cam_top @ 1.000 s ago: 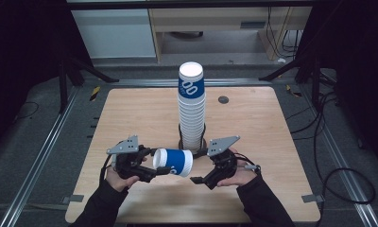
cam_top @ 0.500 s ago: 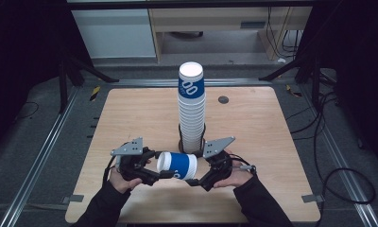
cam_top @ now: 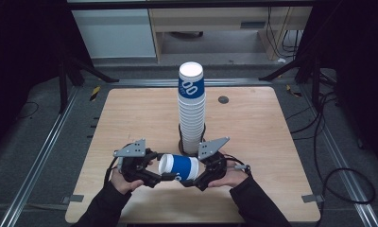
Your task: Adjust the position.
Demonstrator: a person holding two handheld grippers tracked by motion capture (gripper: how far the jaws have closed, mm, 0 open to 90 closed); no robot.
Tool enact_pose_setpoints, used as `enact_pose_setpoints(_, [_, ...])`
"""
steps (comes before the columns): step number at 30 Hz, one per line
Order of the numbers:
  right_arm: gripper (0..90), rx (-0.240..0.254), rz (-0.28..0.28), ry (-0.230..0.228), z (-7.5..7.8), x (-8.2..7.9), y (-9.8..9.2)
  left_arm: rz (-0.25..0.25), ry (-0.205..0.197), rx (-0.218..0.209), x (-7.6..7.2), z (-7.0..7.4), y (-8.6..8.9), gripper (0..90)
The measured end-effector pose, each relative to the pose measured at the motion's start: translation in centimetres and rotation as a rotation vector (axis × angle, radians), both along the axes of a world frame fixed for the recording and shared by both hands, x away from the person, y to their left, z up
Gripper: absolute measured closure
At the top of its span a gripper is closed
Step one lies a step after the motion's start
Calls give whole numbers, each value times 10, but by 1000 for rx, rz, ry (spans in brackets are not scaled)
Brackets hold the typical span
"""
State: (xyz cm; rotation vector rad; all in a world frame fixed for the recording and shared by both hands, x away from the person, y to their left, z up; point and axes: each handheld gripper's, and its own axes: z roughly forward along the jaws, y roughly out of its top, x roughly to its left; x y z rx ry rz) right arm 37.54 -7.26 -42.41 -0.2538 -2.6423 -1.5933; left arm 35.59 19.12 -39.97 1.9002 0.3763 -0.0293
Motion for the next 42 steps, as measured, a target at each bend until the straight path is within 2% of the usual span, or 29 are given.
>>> enact_pose_setpoints(13, [153, -6, 8, 7, 0, 0, -1, -1, 7, 3, 1, -1, 0, 257])
enact_pose_setpoints(20, [156, -4, 2, -1, 1, 1, -4, 11, 6, 7, 1, 1, 2, 214])
enact_pose_setpoints(25, [156, -20, -7, -16, 2, 2, -7, 14, 4, 24, 1, 3, 6, 190])
enact_pose_setpoints(30, [156, -35, -20, -23, 5, 5, -13, 22, 4, 63, 1, 3, 11, 172])
enact_pose_setpoints(35, [155, -81, -24, -63, 10, 6, -18, 25, 7, 117, 3, -1, 11, 170])
enact_pose_setpoints(42, [155, -160, -4, -93, 17, 9, -16, 6, 27, 185, 5, -7, 6, 165])
